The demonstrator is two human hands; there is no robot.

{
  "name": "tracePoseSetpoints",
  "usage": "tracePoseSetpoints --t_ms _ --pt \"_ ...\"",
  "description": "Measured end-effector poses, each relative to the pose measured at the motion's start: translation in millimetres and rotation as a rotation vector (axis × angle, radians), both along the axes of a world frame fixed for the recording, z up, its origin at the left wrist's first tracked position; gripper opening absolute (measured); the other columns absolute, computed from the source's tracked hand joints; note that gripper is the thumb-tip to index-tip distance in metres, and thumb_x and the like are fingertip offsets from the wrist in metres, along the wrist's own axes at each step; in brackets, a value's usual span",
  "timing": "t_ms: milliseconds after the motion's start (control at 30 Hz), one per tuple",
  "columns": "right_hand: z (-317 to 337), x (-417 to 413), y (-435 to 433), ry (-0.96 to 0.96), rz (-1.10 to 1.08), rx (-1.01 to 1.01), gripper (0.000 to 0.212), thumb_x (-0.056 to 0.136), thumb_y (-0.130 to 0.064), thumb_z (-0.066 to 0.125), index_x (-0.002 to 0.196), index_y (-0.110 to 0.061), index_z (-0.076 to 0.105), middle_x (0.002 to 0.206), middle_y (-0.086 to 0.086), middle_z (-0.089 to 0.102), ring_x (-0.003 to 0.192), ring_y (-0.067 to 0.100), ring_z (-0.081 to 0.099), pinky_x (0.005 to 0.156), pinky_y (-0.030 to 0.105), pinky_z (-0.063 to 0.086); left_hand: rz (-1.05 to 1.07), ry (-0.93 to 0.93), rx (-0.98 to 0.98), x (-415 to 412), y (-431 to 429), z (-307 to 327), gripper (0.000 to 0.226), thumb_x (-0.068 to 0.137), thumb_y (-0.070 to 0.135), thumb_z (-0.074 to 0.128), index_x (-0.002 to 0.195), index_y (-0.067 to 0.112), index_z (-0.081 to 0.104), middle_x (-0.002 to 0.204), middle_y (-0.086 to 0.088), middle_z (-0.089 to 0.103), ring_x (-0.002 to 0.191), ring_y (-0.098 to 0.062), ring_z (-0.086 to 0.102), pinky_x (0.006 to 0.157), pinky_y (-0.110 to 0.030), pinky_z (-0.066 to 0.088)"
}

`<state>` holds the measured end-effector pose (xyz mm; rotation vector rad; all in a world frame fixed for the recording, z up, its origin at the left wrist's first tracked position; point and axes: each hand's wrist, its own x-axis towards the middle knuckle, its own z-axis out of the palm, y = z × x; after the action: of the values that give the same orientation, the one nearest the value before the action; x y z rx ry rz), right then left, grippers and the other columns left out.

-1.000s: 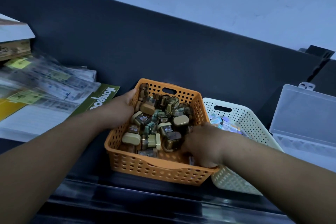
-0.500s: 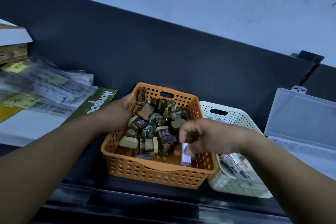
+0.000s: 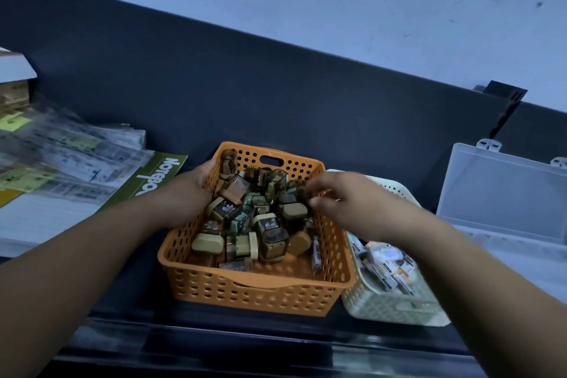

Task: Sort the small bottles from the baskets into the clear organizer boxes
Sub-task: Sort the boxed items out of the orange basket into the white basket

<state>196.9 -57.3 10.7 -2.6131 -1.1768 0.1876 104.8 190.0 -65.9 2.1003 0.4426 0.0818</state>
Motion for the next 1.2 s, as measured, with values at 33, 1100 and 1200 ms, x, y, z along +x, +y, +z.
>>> tracePoseSetpoints --t_ms 33,1100,1200 --pt "-5.4 -6.0 13.0 0.073 0.023 -0.045 0.040 0.097 -0.036 0.052 0.135 -0.024 0.050 0.131 -0.002 0.056 0.120 0.017 0.054 0.099 0.032 0.044 0.004 -0.002 -0.008 -0.8 0.3 0.5 0.073 0.091 0.008 0.042 0.148 0.046 0.018 0.135 0.004 0.055 0.116 -0.018 0.055 0.100 -0.044 0.045" --pt "-49.5 -12.2 63.3 -0.009 -0.161 -0.517 0.067 0.092 -0.017 0.060 0.147 -0.016 0.022 0.128 0.012 0.058 0.111 0.028 0.059 0.088 0.035 0.050 0.049 -0.040 -0.115 1.2 -4.2 -1.9 0.069 0.097 0.006 0.034 0.152 0.036 0.004 0.141 0.003 0.043 0.068 0.000 0.043 0.061 -0.020 0.038" --pt "-58.3 -7.8 62.7 0.024 -0.204 -0.472 0.070 0.090 -0.011 0.060 0.144 -0.023 0.017 0.121 0.014 0.058 0.103 0.029 0.062 0.086 0.040 0.054 0.059 -0.056 -0.147 2.4 -4.3 -3.9 0.072 0.096 0.003 0.035 0.152 0.037 0.005 0.136 0.008 0.042 0.082 -0.008 0.055 0.077 -0.028 0.048"
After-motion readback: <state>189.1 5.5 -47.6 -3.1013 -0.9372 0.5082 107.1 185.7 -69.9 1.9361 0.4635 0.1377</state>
